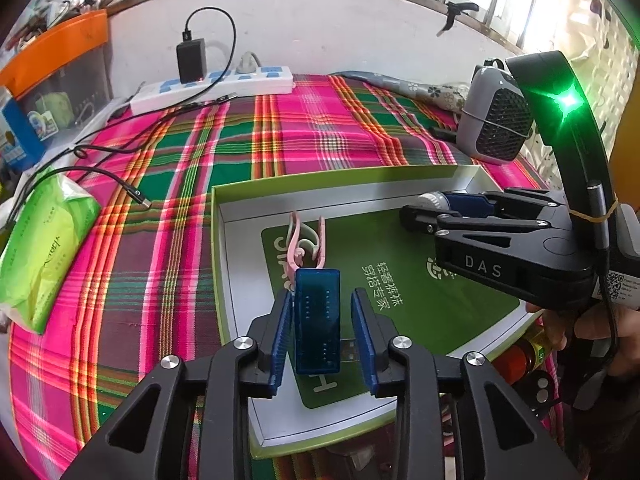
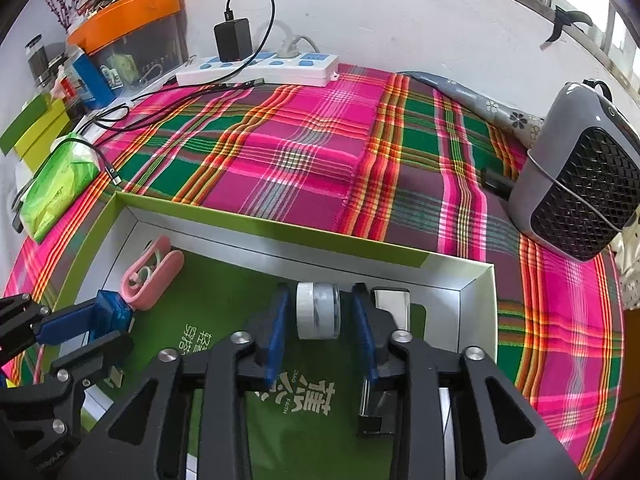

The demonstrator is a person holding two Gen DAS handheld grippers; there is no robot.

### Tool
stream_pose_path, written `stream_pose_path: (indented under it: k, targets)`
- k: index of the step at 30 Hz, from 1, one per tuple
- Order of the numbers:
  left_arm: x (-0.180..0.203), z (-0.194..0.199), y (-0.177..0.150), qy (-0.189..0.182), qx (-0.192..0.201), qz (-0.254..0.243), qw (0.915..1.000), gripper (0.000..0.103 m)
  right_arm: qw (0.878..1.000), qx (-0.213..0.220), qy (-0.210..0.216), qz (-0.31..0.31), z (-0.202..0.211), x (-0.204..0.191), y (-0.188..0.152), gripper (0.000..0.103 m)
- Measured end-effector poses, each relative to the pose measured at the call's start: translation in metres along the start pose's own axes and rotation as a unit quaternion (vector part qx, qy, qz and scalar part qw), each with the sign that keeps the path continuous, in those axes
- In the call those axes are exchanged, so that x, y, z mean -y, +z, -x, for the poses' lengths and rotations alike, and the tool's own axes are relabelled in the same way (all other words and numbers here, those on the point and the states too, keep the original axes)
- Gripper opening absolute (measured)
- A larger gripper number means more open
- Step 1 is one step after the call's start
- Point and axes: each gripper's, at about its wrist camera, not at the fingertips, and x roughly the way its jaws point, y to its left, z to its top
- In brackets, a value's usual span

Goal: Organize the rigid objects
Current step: 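Carry the blue USB stick and white jar lid into the green box and release, then withdraw both grippers from the box back toward the table items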

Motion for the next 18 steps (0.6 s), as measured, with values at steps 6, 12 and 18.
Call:
stream_pose_path:
  k: [6,12,18]
  targets:
    - [0.002,0.004,-0.001,0.007,0.005,-0.004,1.0000,0.035,1.000,0.002,0.000,-0.001,0.002,-0.001,-0.002,0.037]
    - [0.007,0.012,-0.002,0.007,0.014,-0.010,0.9998,0.037,1.000,0.014,0.001,-0.006,0.011,-0.001,-0.004,0.037]
    - [0.009,0.022,-0.003,0.008,0.018,-0.010,0.9998,0.038,1.000,0.023,0.000,-0.010,0.022,-0.001,-0.007,0.038]
